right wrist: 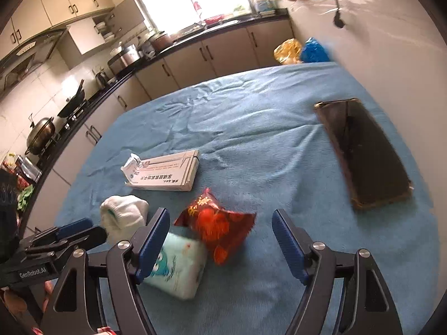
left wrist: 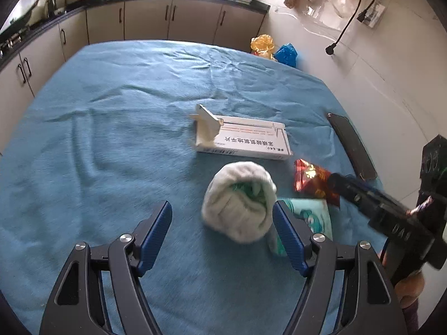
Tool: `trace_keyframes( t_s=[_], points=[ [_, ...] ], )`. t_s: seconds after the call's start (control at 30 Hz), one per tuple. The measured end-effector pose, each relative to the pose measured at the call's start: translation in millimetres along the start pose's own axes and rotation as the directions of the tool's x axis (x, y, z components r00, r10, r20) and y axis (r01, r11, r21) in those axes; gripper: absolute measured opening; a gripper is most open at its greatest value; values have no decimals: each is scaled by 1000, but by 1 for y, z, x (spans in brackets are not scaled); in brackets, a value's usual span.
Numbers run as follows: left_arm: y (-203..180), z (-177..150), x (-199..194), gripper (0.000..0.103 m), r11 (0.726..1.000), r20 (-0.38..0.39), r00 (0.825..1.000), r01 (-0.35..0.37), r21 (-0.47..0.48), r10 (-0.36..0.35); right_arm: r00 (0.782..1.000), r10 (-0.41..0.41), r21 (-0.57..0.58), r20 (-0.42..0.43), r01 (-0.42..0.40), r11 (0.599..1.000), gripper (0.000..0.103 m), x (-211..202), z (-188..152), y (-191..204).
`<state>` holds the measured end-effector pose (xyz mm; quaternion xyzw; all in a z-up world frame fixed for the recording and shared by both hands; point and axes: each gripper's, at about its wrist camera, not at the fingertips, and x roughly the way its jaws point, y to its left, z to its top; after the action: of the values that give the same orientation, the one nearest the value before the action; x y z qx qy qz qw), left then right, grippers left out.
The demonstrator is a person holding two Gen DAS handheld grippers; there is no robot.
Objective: Collect trash
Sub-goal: 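Grasp the white rolled towel with the left tool while the right tool grasps the red snack packet, then carry the towel and red snack packet over to the red basket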
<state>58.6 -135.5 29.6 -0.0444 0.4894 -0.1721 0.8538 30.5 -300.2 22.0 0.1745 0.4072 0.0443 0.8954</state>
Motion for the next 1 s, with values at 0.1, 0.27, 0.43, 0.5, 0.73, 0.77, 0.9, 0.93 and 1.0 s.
trace_keyframes(
  t_s=[0.1, 0.27, 0.43, 0.5, 0.73, 0.77, 0.9, 0.93, 1.0],
  points=[
    [-5, 3, 12, 70, 1000, -22, 1000, 21, 6, -20, 1000, 8, -25, -20, -9, 1000, 80, 13, -1, 0],
    [-15, 1, 18, 44, 999, -26, 999, 23, 37, -23, 1000, 12, -55, -28, -14, 998, 80, 20, -5, 1],
    [-22, -7, 2, 23, 998, 0, 1000, -21, 60, 21, 1000, -5, -88, -27, 3, 996, 55, 20, -10, 8],
    [-21, -11, -7, 23, 998, 10, 1000, -27, 62, 26, 1000, -6, -93, -22, 4, 996, 53, 19, -11, 10],
    [-6, -31, -53, 23, 999, 71, 997, -18, 31, 16, 1000, -2, -51, 31, 3, 999, 51, 5, -13, 3],
    [-4, -35, -59, 23, 1000, 74, 997, -18, 21, 16, 999, 0, -39, 41, 1, 999, 51, 2, -13, 1],
    [5, -56, -91, 23, 999, 114, 993, -39, -4, 39, 998, -8, -3, 64, 8, 1000, 51, -4, -14, -5],
    [6, -61, -98, 23, 999, 129, 990, -53, -5, 53, 998, -11, 4, 67, 11, 1000, 51, -5, -14, -6],
    [11, -73, -112, 23, 996, 154, 984, -84, -8, 84, 997, -25, 14, 73, 24, 1000, 51, -7, -15, -7]
  ],
)
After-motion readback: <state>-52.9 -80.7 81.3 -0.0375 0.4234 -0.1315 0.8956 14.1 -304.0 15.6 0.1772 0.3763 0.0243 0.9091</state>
